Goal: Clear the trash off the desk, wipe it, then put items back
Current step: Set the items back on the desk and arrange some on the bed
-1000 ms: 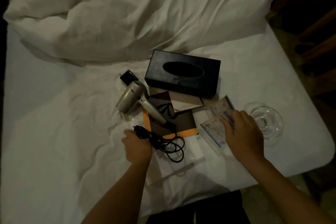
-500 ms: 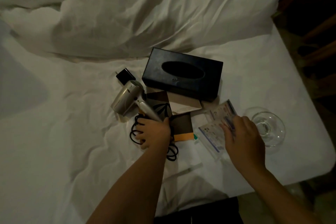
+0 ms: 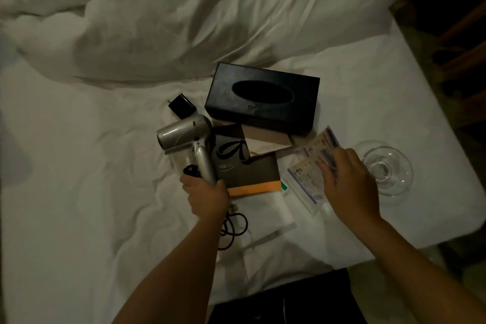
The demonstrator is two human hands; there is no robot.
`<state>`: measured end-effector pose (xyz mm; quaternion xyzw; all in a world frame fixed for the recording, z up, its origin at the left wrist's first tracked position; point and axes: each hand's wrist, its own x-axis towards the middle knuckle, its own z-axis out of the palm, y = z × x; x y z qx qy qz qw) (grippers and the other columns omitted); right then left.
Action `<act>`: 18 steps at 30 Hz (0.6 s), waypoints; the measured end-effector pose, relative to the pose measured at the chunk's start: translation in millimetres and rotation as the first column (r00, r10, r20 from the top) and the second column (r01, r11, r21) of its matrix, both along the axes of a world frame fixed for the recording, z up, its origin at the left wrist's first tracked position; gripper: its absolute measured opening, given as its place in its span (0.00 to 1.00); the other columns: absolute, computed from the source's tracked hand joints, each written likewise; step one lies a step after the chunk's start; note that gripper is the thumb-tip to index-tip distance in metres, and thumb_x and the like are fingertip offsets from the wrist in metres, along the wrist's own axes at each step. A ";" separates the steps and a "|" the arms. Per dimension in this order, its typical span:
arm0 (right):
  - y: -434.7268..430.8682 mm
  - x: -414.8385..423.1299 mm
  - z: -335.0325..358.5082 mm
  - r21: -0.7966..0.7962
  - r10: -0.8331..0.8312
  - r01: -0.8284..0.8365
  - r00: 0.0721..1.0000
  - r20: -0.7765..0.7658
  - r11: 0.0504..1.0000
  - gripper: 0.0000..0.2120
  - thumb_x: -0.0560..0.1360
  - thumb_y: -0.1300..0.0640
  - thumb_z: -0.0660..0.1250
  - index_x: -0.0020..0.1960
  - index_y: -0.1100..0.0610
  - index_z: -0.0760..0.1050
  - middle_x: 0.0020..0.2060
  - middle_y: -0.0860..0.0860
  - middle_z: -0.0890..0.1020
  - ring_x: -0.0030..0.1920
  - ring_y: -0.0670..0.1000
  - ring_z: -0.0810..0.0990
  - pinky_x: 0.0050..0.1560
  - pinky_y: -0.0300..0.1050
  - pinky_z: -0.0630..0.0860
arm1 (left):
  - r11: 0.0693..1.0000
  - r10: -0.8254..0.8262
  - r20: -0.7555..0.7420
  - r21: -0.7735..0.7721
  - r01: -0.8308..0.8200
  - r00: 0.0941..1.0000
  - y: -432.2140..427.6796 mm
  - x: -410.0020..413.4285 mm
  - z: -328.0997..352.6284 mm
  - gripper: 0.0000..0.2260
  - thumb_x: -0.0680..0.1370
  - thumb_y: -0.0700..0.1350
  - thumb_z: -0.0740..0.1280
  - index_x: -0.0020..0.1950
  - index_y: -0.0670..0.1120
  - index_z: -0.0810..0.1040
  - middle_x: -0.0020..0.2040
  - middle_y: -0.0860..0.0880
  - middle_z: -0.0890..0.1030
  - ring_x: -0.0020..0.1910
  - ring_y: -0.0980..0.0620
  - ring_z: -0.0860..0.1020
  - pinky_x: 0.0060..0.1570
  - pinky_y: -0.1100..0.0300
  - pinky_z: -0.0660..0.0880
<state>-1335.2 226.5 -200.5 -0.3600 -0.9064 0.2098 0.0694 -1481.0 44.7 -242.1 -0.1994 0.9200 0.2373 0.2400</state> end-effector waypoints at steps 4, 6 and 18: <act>-2.9 -1.8 2.9 -0.020 -0.013 0.013 1.000 -0.002 1.000 0.07 0.77 0.58 0.65 0.47 0.62 0.72 0.42 0.58 0.75 0.37 0.59 0.75 0.30 0.49 0.73 | 0.996 -0.055 -0.060 0.068 0.059 0.997 -18.6 7.3 5.8 0.33 0.73 0.43 0.71 0.71 0.39 0.56 0.66 0.38 0.68 0.57 0.33 0.75 0.55 0.42 0.74; -1.8 0.3 3.4 -0.029 -0.015 0.015 1.000 -0.017 0.999 0.06 0.78 0.58 0.65 0.47 0.62 0.72 0.41 0.58 0.75 0.37 0.58 0.75 0.31 0.46 0.71 | 0.993 -0.048 -0.075 0.109 0.056 0.996 -24.6 13.6 10.3 0.32 0.74 0.44 0.70 0.71 0.40 0.56 0.66 0.38 0.69 0.56 0.34 0.76 0.55 0.43 0.74; 1.6 11.1 63.2 -0.097 -0.082 0.081 0.997 0.002 0.992 0.07 0.77 0.59 0.64 0.49 0.64 0.74 0.44 0.60 0.77 0.42 0.61 0.77 0.37 0.54 0.75 | 0.948 -0.154 -0.114 0.261 0.180 0.981 -9.0 18.9 80.7 0.26 0.74 0.42 0.69 0.66 0.41 0.59 0.60 0.40 0.69 0.51 0.39 0.75 0.53 0.46 0.74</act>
